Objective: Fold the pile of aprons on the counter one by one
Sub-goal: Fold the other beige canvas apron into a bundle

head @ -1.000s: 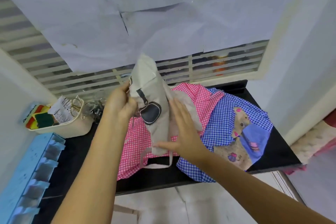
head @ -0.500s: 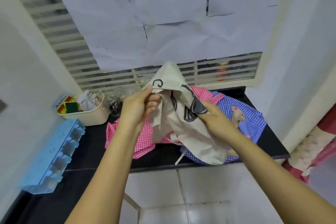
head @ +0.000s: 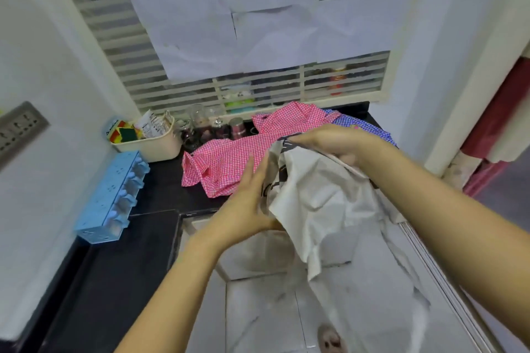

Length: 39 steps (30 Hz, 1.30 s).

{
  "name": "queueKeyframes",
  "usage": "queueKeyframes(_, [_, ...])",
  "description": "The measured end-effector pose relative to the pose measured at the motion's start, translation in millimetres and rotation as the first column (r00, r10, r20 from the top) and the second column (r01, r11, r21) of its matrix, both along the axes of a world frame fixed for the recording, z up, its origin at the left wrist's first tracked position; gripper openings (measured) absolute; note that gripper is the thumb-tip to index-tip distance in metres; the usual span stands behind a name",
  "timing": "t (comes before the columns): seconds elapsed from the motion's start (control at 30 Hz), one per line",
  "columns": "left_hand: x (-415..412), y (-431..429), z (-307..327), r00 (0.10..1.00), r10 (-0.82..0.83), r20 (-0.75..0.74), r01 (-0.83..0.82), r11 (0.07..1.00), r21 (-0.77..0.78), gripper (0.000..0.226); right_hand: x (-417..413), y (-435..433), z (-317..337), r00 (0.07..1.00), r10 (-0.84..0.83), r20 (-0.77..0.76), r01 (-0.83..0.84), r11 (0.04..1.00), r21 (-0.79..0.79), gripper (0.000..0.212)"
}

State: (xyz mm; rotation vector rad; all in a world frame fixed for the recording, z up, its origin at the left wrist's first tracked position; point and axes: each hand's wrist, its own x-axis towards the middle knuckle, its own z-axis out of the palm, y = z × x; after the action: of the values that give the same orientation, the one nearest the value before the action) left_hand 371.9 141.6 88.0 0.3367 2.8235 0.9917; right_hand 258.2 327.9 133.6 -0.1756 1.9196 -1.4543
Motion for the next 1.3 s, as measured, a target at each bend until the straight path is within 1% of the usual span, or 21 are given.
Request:
queueKeyframes(0.07, [18,19,-18,0.971,0.049,-0.235,0.005,0.975,0.223,0.091,2,-4,-8,0.985,-0.055,0.166,0.068,0.995,-0.077,0.030])
queueKeyframes(0.2, [36,34,-33,0.860,0.292,-0.419,-0.081,0.888,0.452,0.052,8,-3,-28,0.926,-0.009,0.376,0.087,0.978,-0.192,0.028])
queueKeyframes(0.27, [37,38,-21,0.856,0.414,-0.310,-0.189,0.808,0.558,0.034,15,3,-37,0.901,0.017,0.434,0.149,0.927,-0.345,0.029])
queueKeyframes(0.37, [25,35,-14,0.865,0.484,-0.131,-0.292,0.700,0.652,0.044,26,21,-60,0.881,0.070,0.469,0.277,0.726,-0.629,0.049])
queueKeyframes(0.4, [20,36,-13,0.860,0.503,-0.086,-0.331,0.678,0.656,0.046,26,27,-73,0.892,0.031,0.451,0.316,0.670,-0.671,0.063])
queueKeyframes(0.47, [5,37,-12,0.824,0.566,-0.037,-0.420,0.652,0.631,0.044,29,38,-97,0.928,-0.093,0.360,0.335,0.629,-0.702,0.093])
queueKeyframes(0.5, [-3,39,-9,0.821,0.570,-0.009,-0.430,0.630,0.646,0.043,34,40,-104,0.951,-0.138,0.277,0.298,0.647,-0.701,0.095])
queueKeyframes(0.6, [-20,43,-2,0.841,0.532,0.093,-0.466,0.628,0.623,0.042,54,31,-111,0.952,-0.200,-0.233,0.061,0.866,-0.496,0.107])
queueKeyframes(0.67, [-28,40,-12,0.837,0.508,0.204,-0.520,0.621,0.587,0.041,63,19,-114,0.892,-0.197,-0.407,0.041,0.932,-0.360,0.111])
queueKeyframes(0.7, [-32,36,-18,0.829,0.482,0.285,-0.549,0.602,0.579,0.033,63,13,-116,0.829,-0.261,-0.494,0.099,0.939,-0.330,0.098])
queueKeyframes(0.77, [-32,33,-12,0.837,0.396,0.377,-0.547,0.611,0.573,0.016,61,11,-106,0.618,-0.435,-0.654,0.308,0.900,-0.308,0.049])
queueKeyframes(0.8, [-32,30,-3,0.844,0.356,0.400,-0.535,0.611,0.584,0.017,58,16,-97,0.558,-0.497,-0.665,0.392,0.864,-0.317,0.024])
queueKeyframes(0.83, [-31,28,5,0.862,0.300,0.409,-0.503,0.601,0.621,0.019,54,24,-87,0.584,-0.530,-0.614,0.438,0.843,-0.312,0.016])
queueKeyframes(0.9, [-29,15,18,0.924,0.200,0.327,-0.360,0.747,0.559,0.018,48,44,-72,0.785,-0.428,-0.447,0.365,0.904,-0.225,0.019])
queueKeyframes(0.97, [-31,-9,22,0.943,0.143,0.299,-0.243,0.912,0.329,0.046,49,57,-57,0.947,-0.232,-0.222,0.202,0.968,-0.151,0.008])
queueKeyframes(1.0, [-27,-16,24,0.917,0.104,0.386,-0.225,0.932,0.283,0.059,46,61,-56,0.982,-0.170,-0.084,0.157,0.977,-0.142,0.010])
queueKeyframes(1.07, [-21,-24,17,0.831,0.084,0.550,-0.318,0.882,0.347,0.045,43,63,-57,0.974,-0.110,0.200,0.147,0.973,-0.179,0.023])
queueKeyframes(1.13, [-20,-28,0,0.765,0.249,0.594,-0.522,0.780,0.345,0.036,41,60,-65,0.922,-0.077,0.379,0.158,0.969,-0.190,0.011])
queueKeyframes(1.17, [-17,-30,-6,0.732,0.262,0.629,-0.566,0.747,0.349,0.036,42,56,-72,0.901,-0.083,0.427,0.169,0.971,-0.168,0.017])
queueKeyframes(1.23, [-20,-35,-22,0.620,0.177,0.765,-0.636,0.684,0.357,0.038,39,61,-99,0.841,-0.121,0.527,0.216,0.969,-0.122,0.048])
queueKeyframes(1.3, [-20,-36,-37,0.507,0.065,0.860,-0.684,0.638,0.355,0.049,44,66,-120,0.806,-0.217,0.551,0.307,0.949,-0.076,0.034])
